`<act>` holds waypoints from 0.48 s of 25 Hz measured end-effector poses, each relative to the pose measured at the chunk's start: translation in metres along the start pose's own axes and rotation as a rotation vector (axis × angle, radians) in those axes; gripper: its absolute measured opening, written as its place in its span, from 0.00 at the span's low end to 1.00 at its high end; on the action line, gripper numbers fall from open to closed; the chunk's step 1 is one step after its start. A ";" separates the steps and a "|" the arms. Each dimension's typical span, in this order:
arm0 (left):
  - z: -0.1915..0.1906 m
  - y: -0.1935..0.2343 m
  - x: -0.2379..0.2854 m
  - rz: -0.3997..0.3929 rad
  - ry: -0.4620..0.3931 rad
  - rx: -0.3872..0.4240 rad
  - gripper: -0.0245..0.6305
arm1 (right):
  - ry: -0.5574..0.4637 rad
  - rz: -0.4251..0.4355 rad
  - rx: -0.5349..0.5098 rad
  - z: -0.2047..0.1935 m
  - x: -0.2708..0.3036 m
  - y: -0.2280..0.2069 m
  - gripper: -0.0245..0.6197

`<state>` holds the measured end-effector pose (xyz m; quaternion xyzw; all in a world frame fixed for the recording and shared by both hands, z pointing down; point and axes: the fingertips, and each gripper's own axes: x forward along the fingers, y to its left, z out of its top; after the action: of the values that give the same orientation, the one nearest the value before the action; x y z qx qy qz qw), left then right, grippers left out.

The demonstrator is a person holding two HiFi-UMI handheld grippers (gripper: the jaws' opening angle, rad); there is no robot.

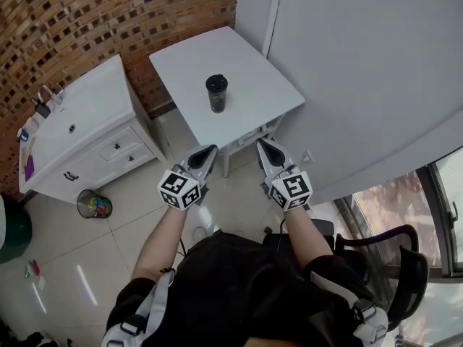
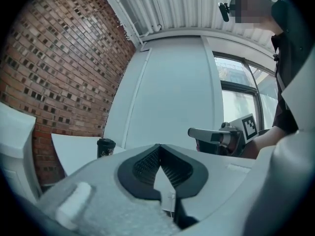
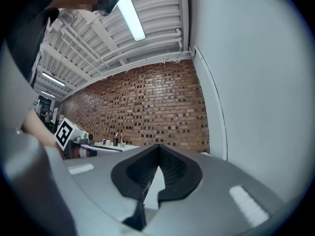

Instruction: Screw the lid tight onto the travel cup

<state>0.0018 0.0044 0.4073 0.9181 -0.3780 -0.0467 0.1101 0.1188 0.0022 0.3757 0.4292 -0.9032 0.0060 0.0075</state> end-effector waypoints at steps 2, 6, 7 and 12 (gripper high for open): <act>0.012 0.005 -0.007 0.005 -0.013 0.018 0.04 | -0.010 -0.004 0.003 0.004 0.004 -0.002 0.04; 0.025 0.020 -0.028 0.017 -0.032 0.040 0.04 | -0.009 -0.003 -0.009 0.005 0.008 0.004 0.04; 0.027 0.022 -0.034 0.020 -0.031 0.047 0.04 | -0.005 0.002 -0.012 0.005 0.007 0.008 0.04; 0.030 0.026 -0.057 0.038 -0.049 0.062 0.04 | 0.012 0.008 -0.004 -0.003 0.003 0.021 0.04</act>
<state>-0.0615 0.0210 0.3841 0.9124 -0.3990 -0.0551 0.0731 0.1003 0.0132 0.3787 0.4257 -0.9047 0.0070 0.0136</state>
